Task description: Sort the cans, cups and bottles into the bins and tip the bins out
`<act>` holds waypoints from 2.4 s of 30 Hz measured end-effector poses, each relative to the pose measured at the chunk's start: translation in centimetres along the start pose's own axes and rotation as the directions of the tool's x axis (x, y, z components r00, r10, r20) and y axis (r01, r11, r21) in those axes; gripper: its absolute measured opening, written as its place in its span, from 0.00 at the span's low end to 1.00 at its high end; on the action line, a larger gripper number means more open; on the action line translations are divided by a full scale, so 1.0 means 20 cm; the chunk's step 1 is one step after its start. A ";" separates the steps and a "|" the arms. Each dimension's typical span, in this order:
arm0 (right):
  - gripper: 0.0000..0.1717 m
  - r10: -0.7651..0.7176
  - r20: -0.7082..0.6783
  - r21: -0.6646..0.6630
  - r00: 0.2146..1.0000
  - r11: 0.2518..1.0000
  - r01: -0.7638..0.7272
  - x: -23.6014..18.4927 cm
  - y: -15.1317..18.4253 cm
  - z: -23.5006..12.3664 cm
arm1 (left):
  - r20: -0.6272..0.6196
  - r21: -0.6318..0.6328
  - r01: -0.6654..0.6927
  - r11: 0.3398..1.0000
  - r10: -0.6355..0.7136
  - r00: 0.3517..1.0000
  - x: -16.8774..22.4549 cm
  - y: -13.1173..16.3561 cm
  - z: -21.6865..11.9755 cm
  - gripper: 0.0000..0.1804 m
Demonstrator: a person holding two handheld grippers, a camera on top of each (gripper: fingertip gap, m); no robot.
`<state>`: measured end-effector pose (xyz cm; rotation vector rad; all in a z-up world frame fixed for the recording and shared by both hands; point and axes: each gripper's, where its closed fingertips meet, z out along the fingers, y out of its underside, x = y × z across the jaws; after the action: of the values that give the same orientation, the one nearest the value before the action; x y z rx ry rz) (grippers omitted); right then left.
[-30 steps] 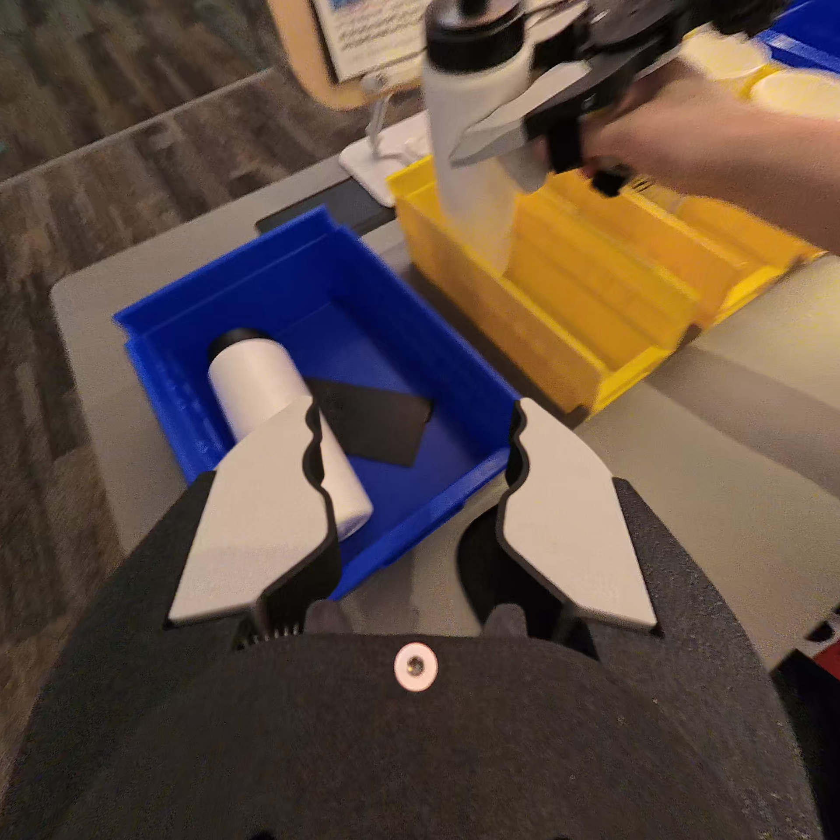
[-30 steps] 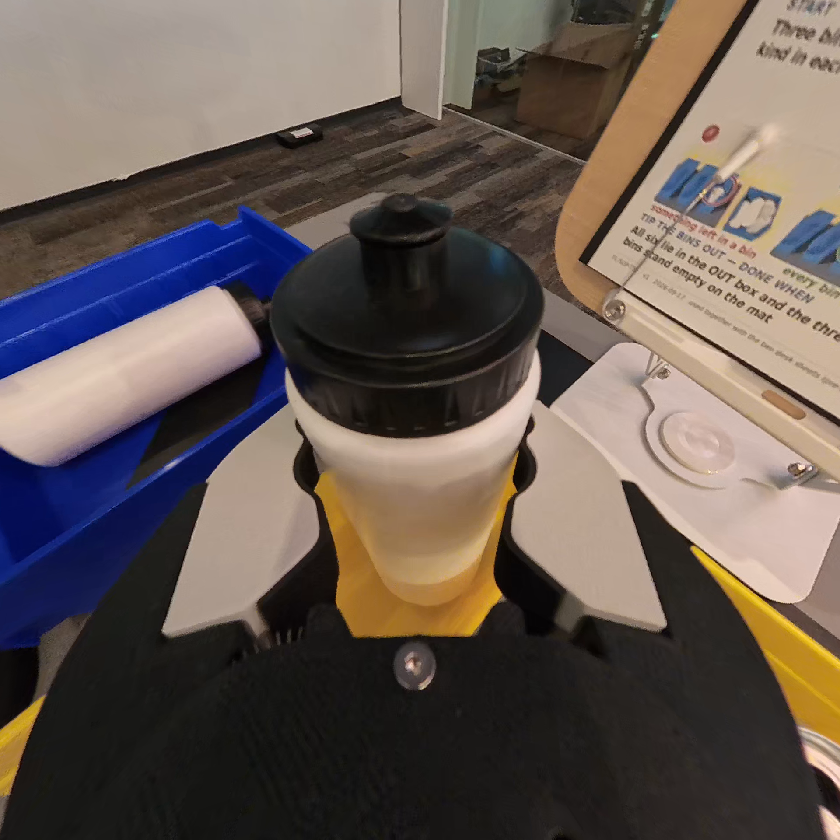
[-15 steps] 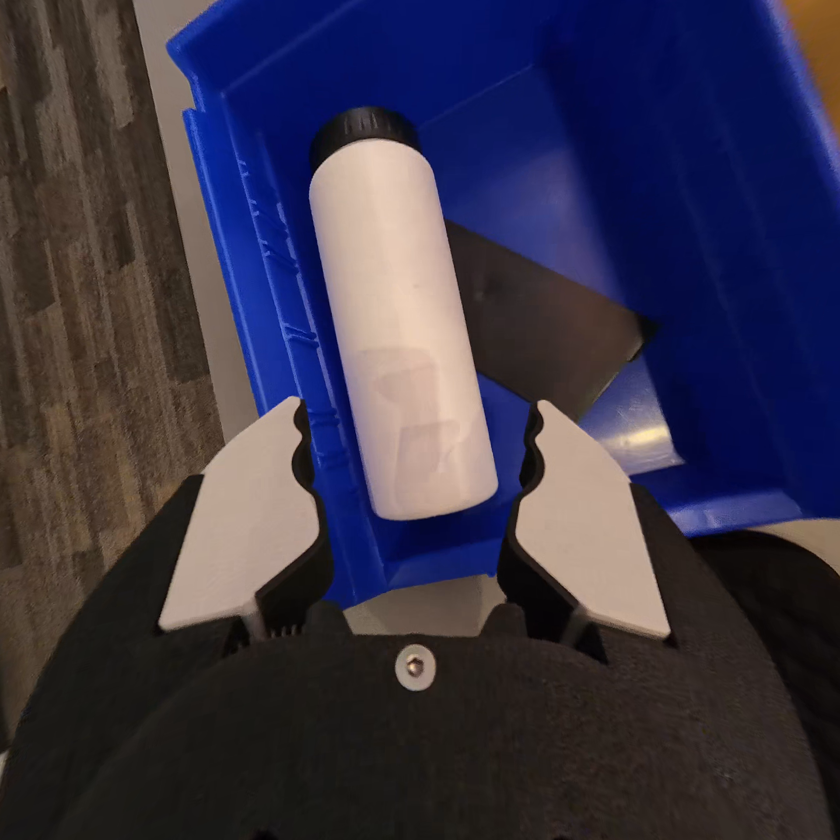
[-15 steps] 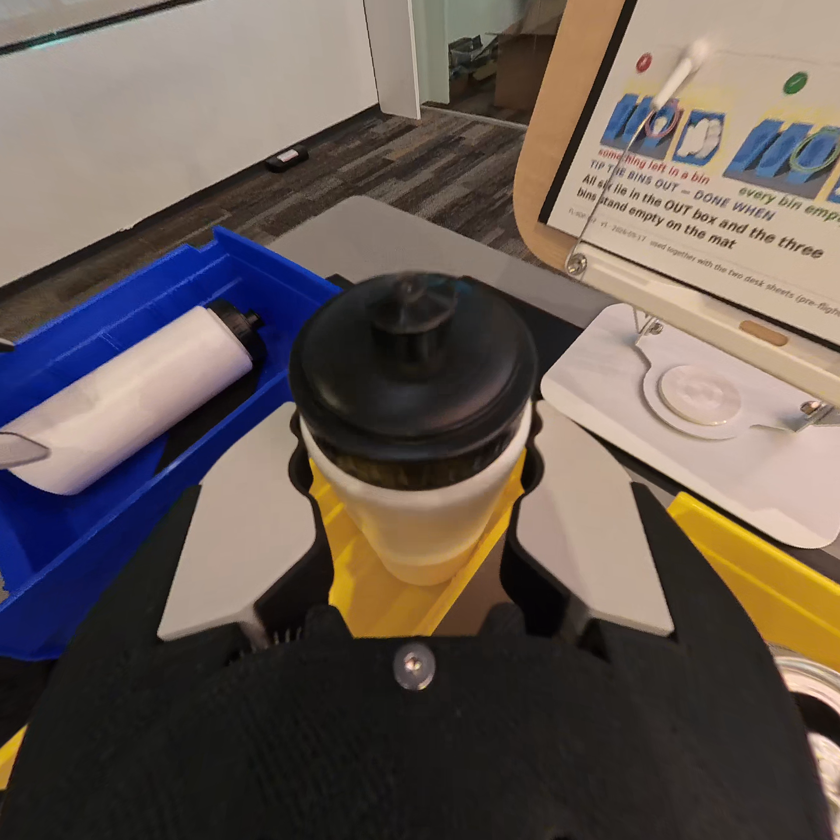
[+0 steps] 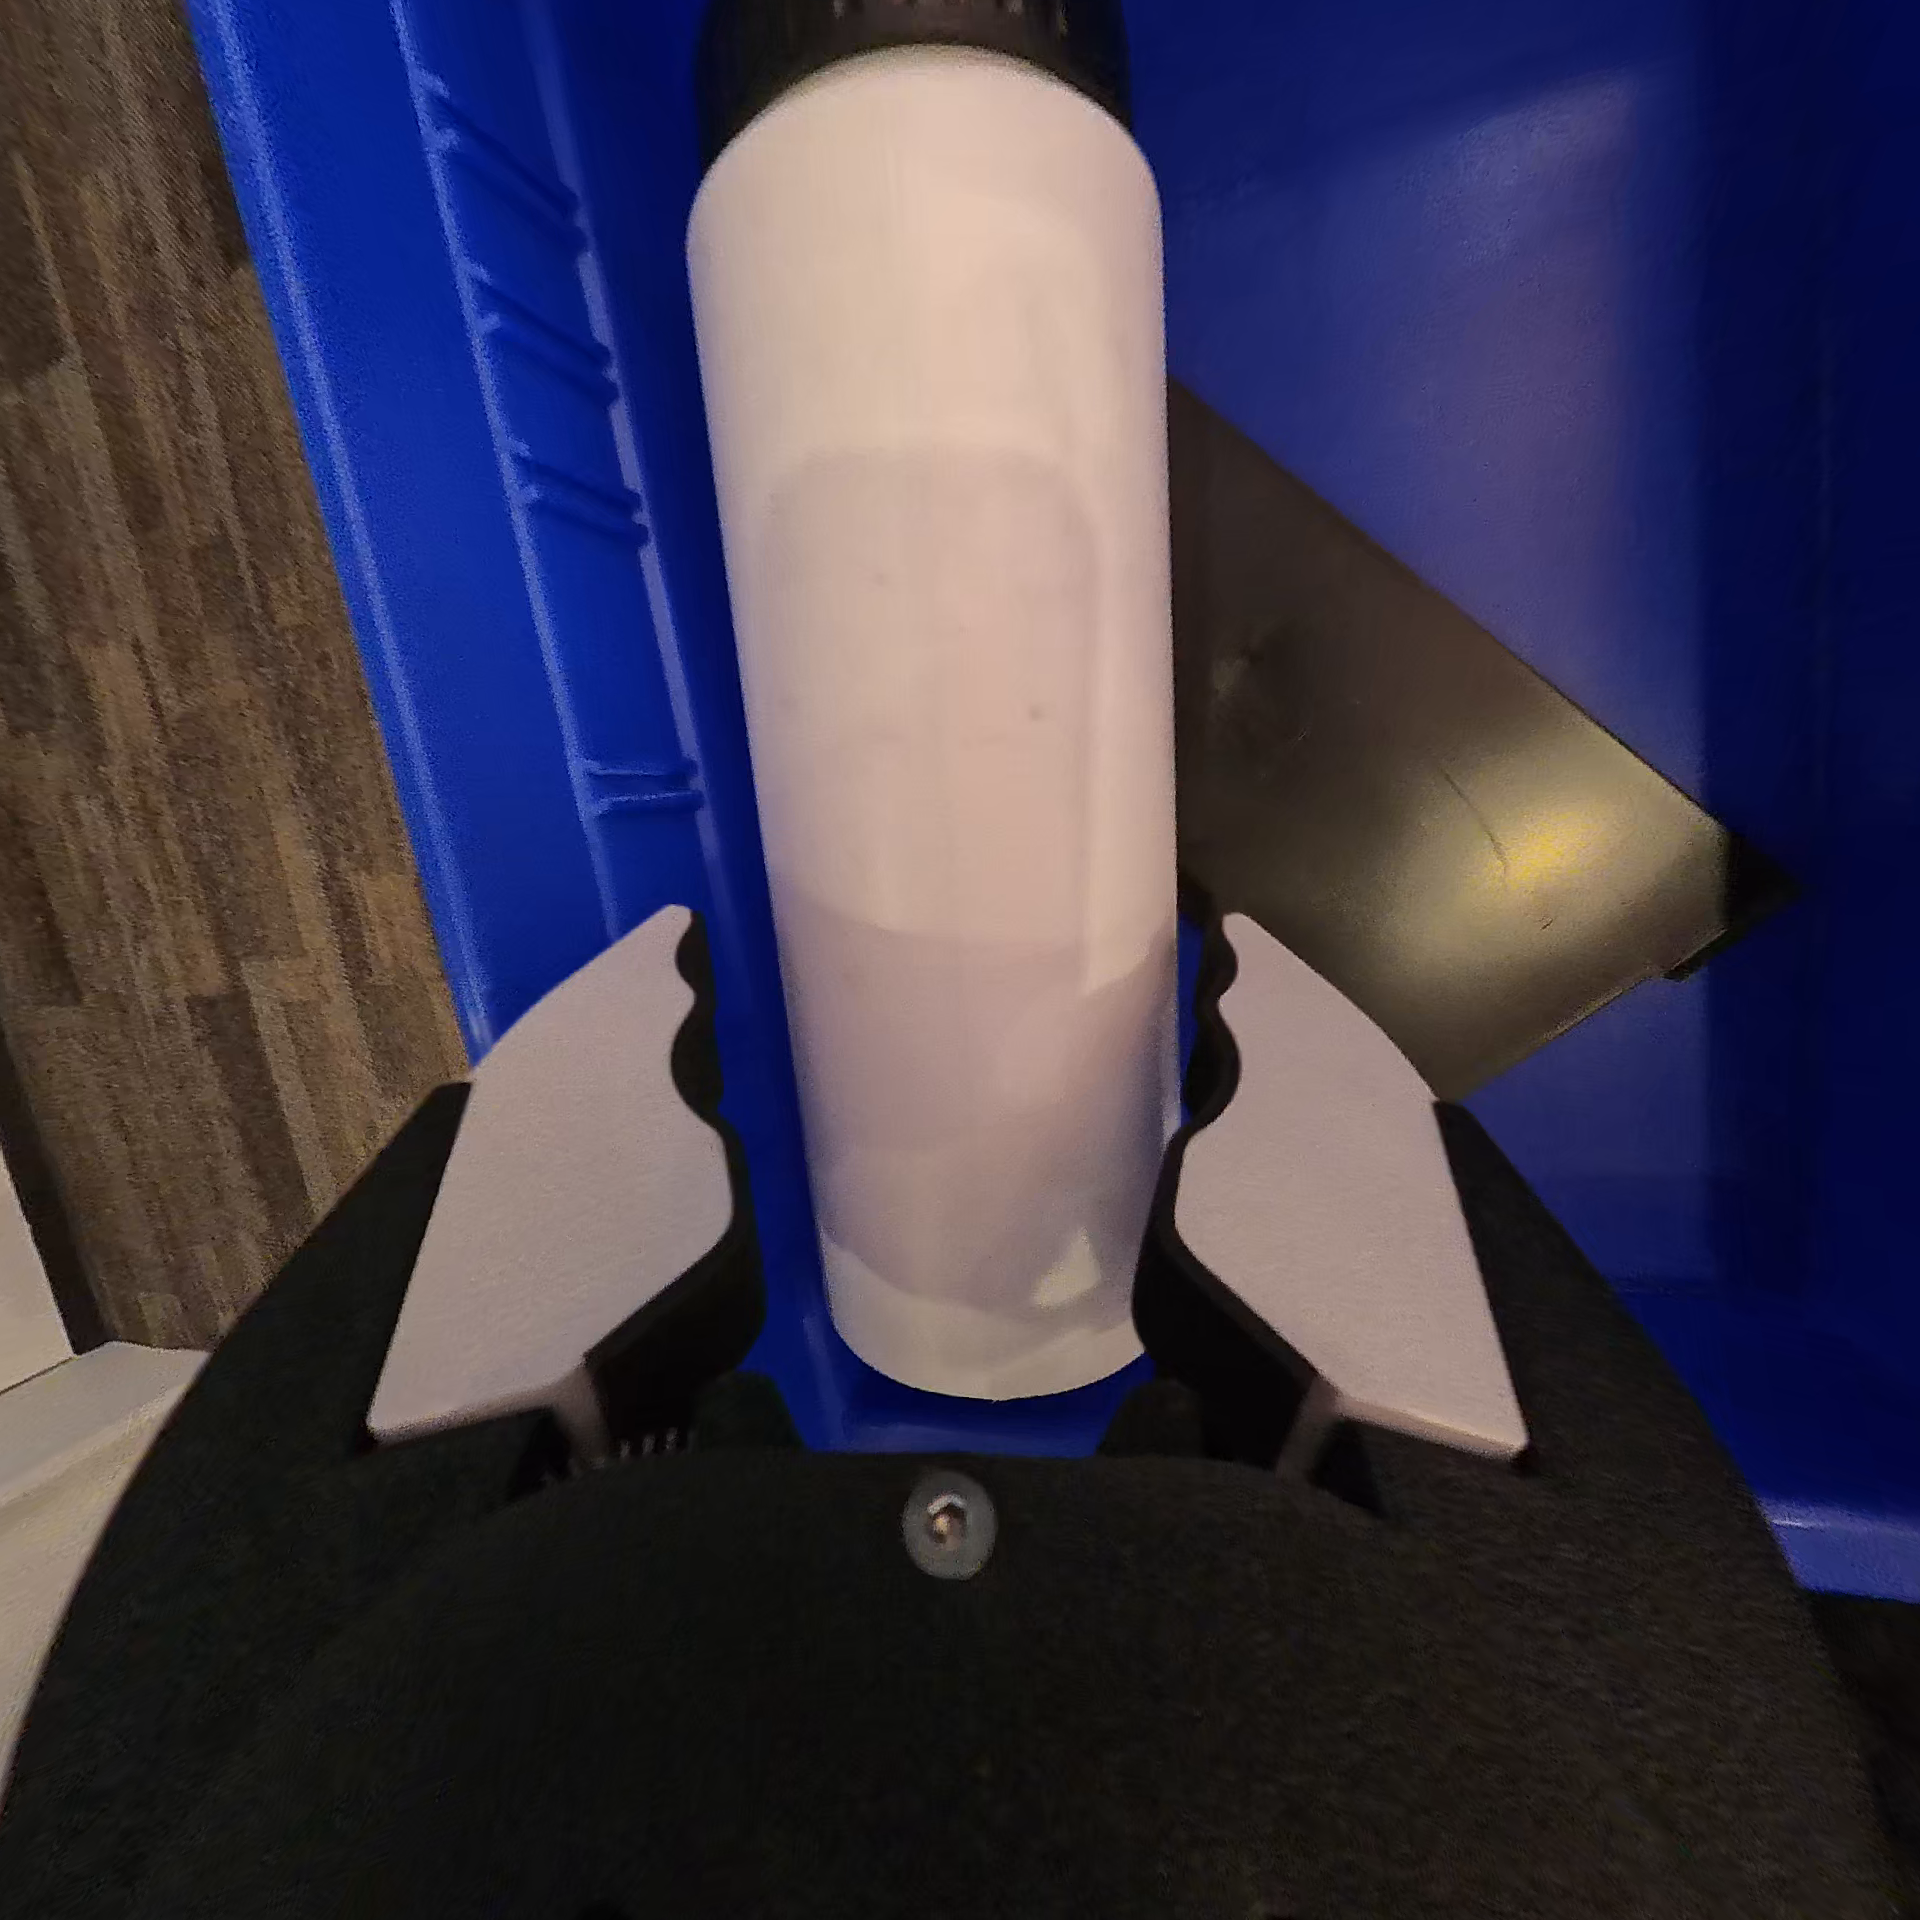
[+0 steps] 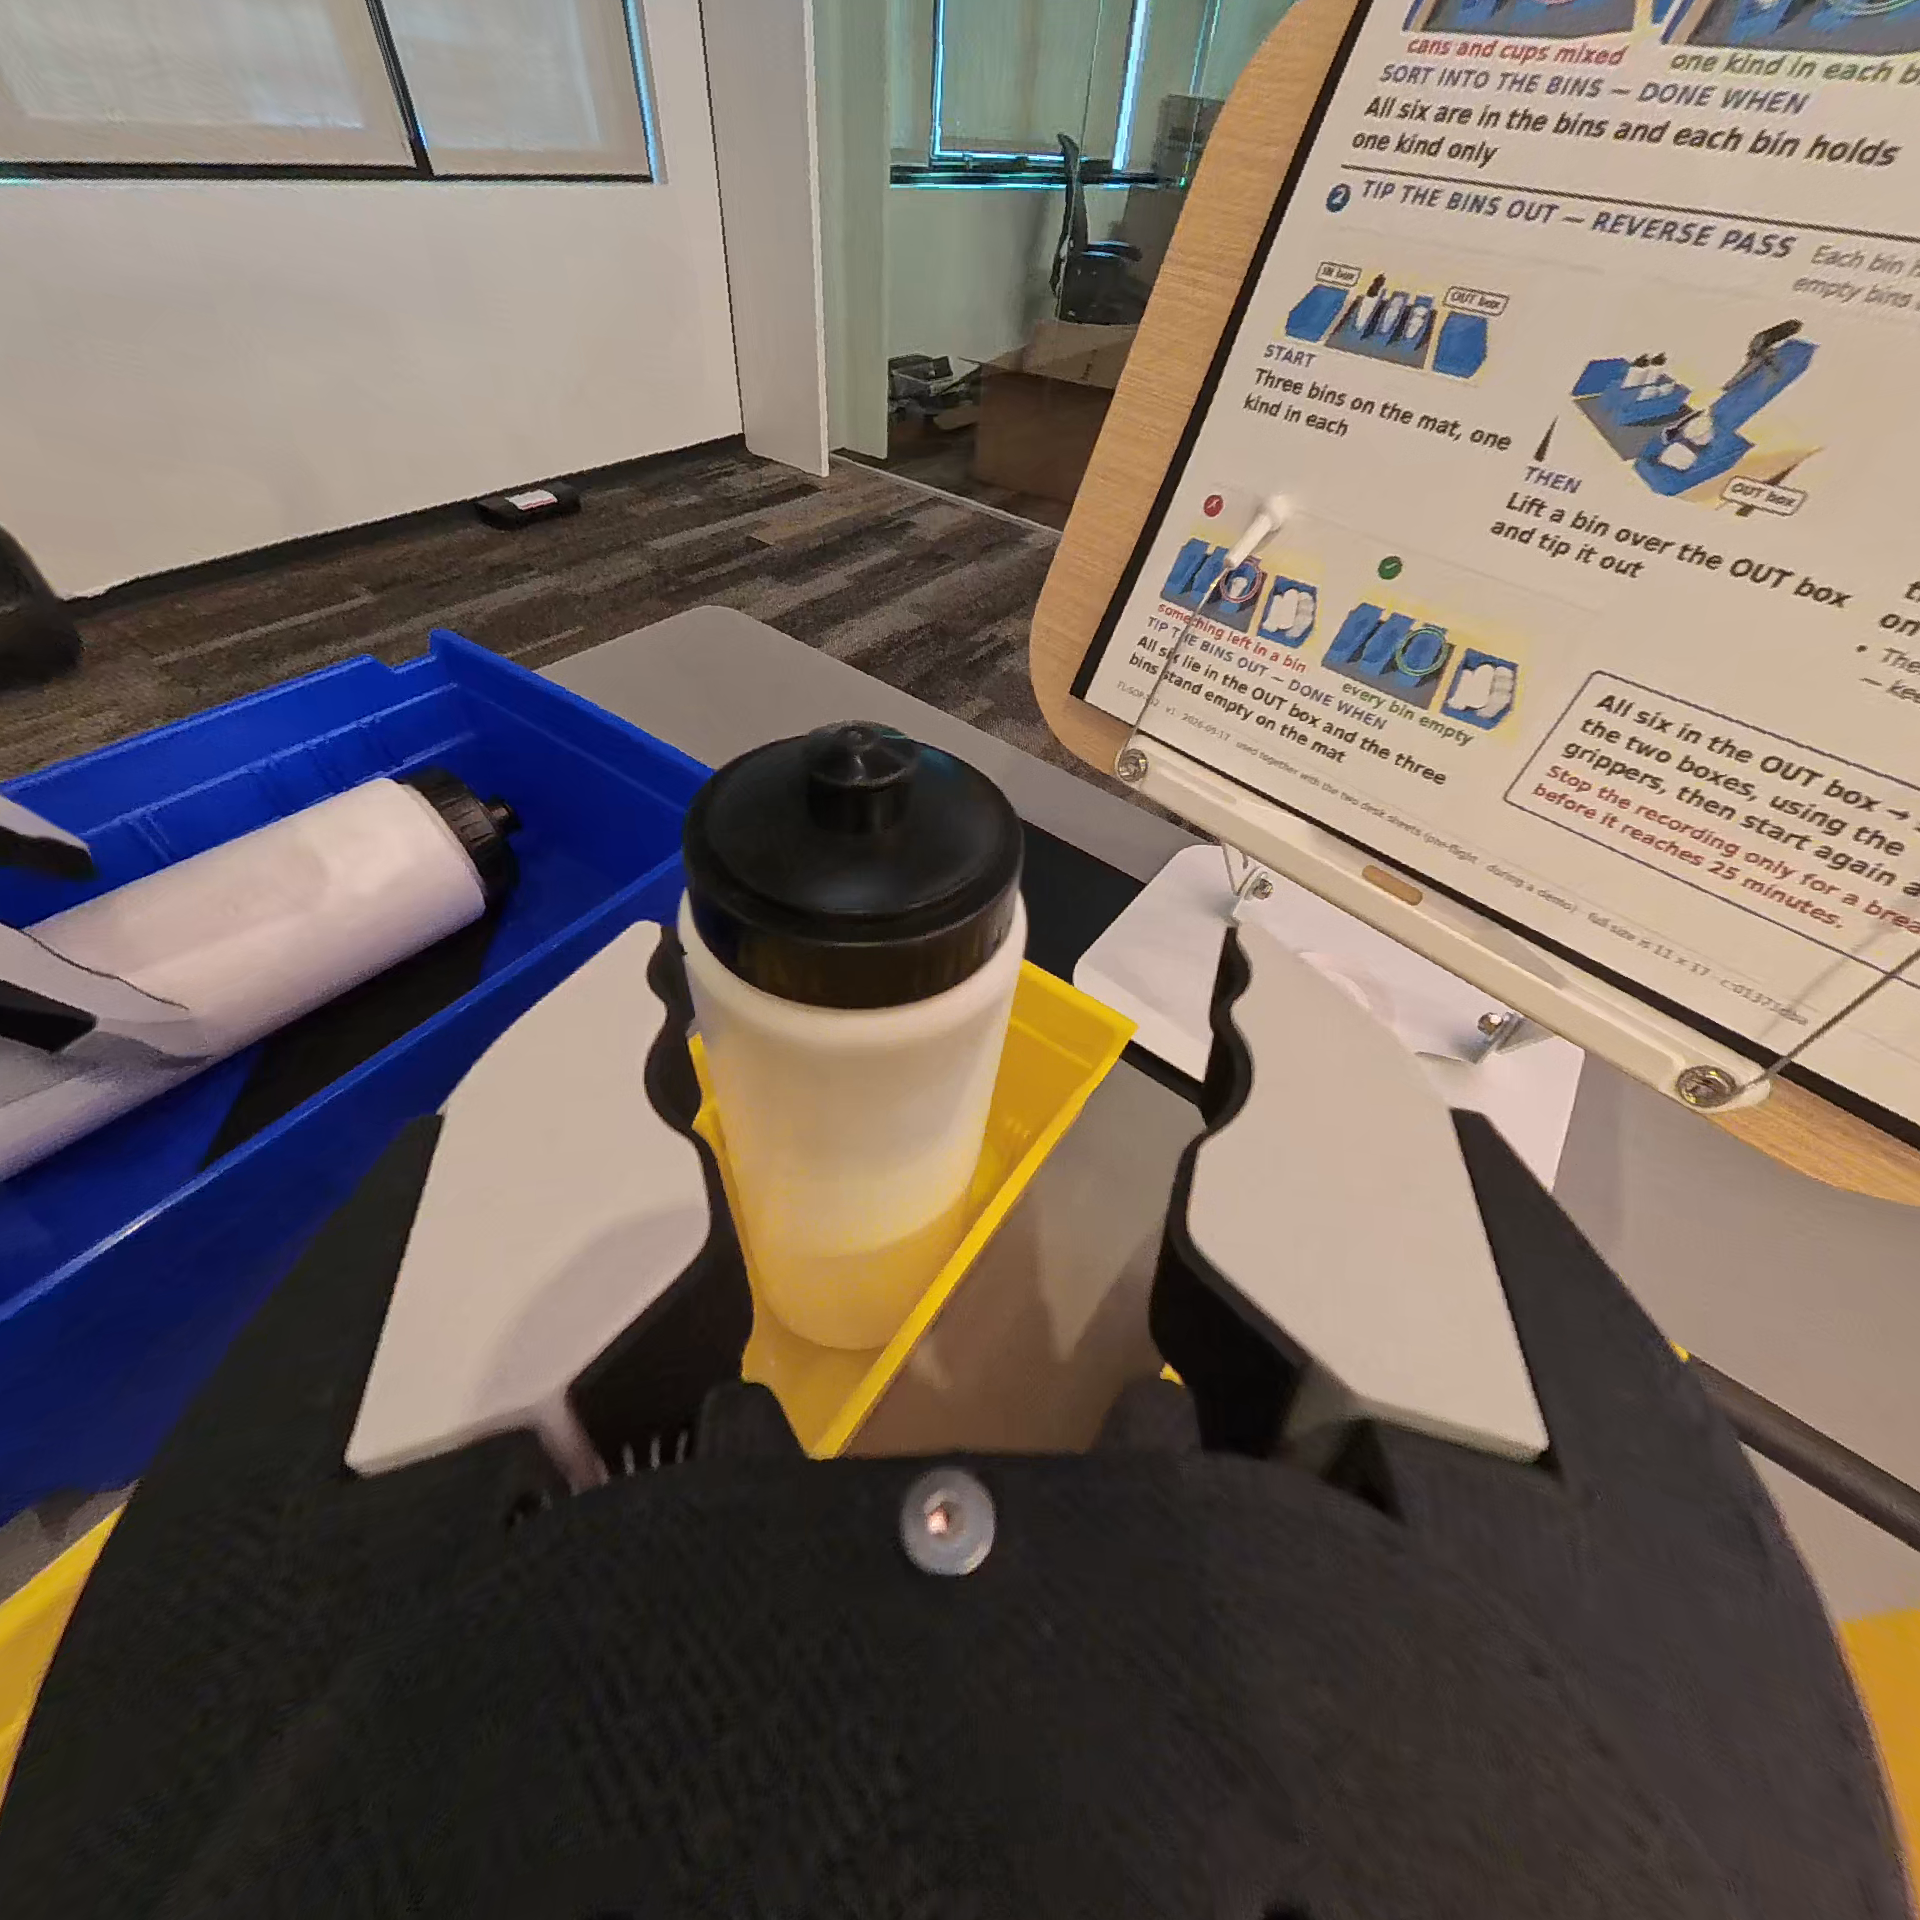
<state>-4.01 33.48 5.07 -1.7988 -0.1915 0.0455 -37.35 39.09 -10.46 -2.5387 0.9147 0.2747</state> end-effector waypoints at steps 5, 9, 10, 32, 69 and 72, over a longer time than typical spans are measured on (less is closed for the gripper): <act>0.56 0.028 0.018 0.011 0.999 1.000 -0.028 0.00 0.00 -0.03 | -0.044 -0.052 0.018 0.999 -0.020 0.999 0.04 0.03 0.06 0.47; 0.56 0.027 0.036 0.010 0.999 1.000 -0.027 -0.01 0.01 -0.04 | -0.044 -0.057 0.028 0.998 -0.030 0.999 0.04 0.03 0.07 0.45; 0.56 0.026 0.040 0.008 0.999 1.000 -0.026 -0.01 0.01 -0.04 | -0.042 -0.059 0.023 0.998 -0.025 0.999 0.03 0.02 0.08 0.45; 0.56 0.088 0.180 0.024 0.980 0.995 -0.094 -0.15 0.01 -0.12 | -0.067 -0.005 -0.164 0.986 0.164 0.984 0.07 0.02 -0.23 0.44; 0.45 0.208 0.599 -0.012 0.774 0.968 -0.251 -0.54 -0.28 -0.57 | -0.365 0.802 -0.010 0.597 0.504 0.782 0.74 -0.05 -1.36 0.43; 0.44 0.151 0.512 0.010 0.846 0.983 -0.182 -0.42 -0.19 -0.50 | -0.362 0.792 -0.005 0.611 0.477 0.801 0.68 -0.04 -1.33 0.43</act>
<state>-11.32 23.45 10.48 -1.7078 -0.4067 0.6542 -25.43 19.89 9.01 -1.6549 1.2610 -0.6934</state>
